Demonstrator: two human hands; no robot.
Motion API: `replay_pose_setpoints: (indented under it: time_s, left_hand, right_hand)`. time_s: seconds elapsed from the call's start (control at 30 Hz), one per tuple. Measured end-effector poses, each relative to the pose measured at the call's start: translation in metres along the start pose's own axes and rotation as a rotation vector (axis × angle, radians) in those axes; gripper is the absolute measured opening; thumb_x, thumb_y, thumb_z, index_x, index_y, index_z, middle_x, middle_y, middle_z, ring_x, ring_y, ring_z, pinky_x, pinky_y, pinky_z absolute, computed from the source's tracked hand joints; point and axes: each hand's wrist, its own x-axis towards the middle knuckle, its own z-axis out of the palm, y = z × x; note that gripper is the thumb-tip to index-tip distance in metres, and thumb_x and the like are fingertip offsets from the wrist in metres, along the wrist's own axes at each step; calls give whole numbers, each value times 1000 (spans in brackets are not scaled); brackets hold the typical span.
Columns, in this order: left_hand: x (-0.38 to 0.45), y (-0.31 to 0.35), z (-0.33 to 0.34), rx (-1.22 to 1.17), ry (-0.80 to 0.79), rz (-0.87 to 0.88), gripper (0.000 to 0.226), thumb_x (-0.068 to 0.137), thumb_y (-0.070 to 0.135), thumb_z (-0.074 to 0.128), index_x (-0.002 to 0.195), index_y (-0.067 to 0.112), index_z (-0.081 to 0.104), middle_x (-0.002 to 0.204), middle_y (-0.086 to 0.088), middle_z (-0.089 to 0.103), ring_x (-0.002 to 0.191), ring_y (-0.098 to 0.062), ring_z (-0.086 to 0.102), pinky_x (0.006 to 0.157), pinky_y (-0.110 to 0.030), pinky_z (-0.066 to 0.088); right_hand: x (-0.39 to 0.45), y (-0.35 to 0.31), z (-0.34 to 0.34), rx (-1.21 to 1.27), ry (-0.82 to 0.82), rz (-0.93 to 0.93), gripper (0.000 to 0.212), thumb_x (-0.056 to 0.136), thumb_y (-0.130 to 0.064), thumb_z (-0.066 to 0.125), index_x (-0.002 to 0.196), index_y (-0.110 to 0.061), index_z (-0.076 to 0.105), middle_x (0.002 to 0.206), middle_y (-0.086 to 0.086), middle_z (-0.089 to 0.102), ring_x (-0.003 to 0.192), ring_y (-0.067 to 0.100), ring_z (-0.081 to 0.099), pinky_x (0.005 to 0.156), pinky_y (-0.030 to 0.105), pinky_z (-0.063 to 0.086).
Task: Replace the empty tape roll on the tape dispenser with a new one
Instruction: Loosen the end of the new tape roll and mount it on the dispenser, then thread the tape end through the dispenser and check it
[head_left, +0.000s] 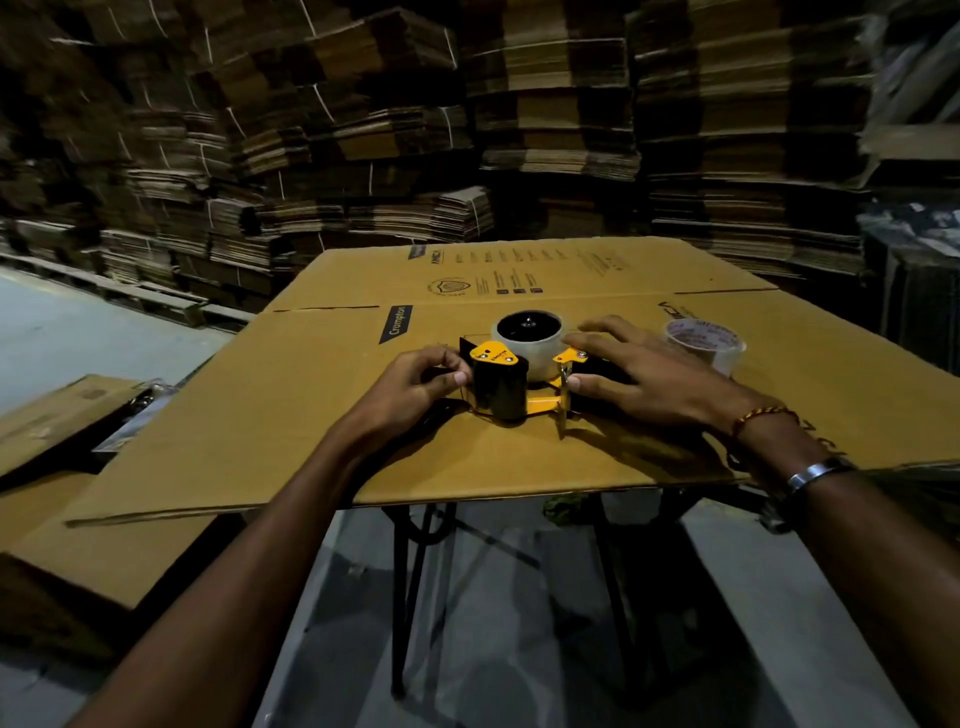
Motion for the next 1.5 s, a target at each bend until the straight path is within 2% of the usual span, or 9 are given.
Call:
replay_pose_setpoints:
  time_s: [0.43, 0.53, 0.73, 0.87, 0.93, 1.07, 1.17, 1.33, 1.5]
  left_hand:
    - [1, -5, 1, 30, 68, 16, 18, 97, 8, 57, 89, 20, 66, 101, -1, 65, 103, -19, 62, 94, -41, 50]
    - [1, -7, 0, 12, 69, 4, 15, 97, 11, 59, 89, 21, 68, 104, -4, 65, 107, -25, 61, 94, -49, 52]
    - [0, -5, 0, 8, 69, 0, 15, 98, 10, 57, 89, 17, 66, 105, -7, 66, 104, -21, 63, 90, -37, 51]
    - [0, -5, -1, 14, 52, 8, 13, 98, 9, 57, 90, 15, 66, 105, -10, 65, 105, -24, 62, 91, -37, 50]
    - [1, -4, -2, 15, 47, 19, 12, 98, 8, 57, 91, 13, 66, 107, -11, 65, 105, -24, 61, 91, -36, 50]
    - [6, -3, -2, -2, 41, 11, 14, 98, 6, 57, 91, 14, 66, 110, -13, 65, 107, -23, 62, 90, -35, 52]
    - [14, -5, -5, -21, 21, 2, 15, 97, 5, 57, 92, 15, 67, 109, -6, 66, 98, -5, 63, 79, -19, 53]
    - [32, -13, -14, 1, -33, -14, 17, 96, 7, 58, 89, 20, 68, 116, -6, 65, 110, -15, 61, 93, -34, 49]
    - [45, 0, -27, 50, -190, -70, 16, 95, 4, 57, 91, 15, 67, 121, -13, 60, 105, -1, 59, 89, -18, 48]
  right_hand:
    - [5, -5, -7, 188, -77, -99, 49, 95, -52, 48, 143, -43, 44, 152, -11, 38, 138, 16, 34, 109, 41, 36]
    - [11, -14, -2, 152, -10, -60, 43, 97, -46, 54, 137, -32, 51, 146, -5, 43, 132, 17, 37, 96, 33, 34]
    - [22, -32, 20, 26, 217, 18, 43, 93, -57, 57, 124, -27, 56, 132, 0, 48, 115, 24, 52, 87, 37, 45]
    - [17, -22, -6, 76, 12, 221, 92, 74, -78, 50, 150, -28, 37, 145, 12, 49, 126, 31, 54, 99, 48, 50]
    - [13, -14, -16, 189, -133, 317, 103, 63, -86, 44, 145, -24, 42, 120, 15, 67, 96, 27, 70, 80, 41, 57]
    - [19, -2, -25, 470, -314, 366, 87, 62, -79, 56, 122, -16, 63, 83, 10, 72, 62, 17, 67, 55, 28, 54]
    - [24, 1, -25, 585, -411, 343, 70, 72, -68, 60, 123, -19, 64, 89, 12, 74, 66, 19, 68, 55, 28, 56]
    - [29, 24, -20, 874, -547, 265, 50, 90, -39, 70, 135, -29, 51, 95, 13, 77, 60, 17, 66, 56, 29, 58]
    - [23, 29, -16, 1046, -504, 198, 47, 92, -20, 70, 135, -30, 54, 86, 12, 74, 57, 22, 62, 53, 30, 55]
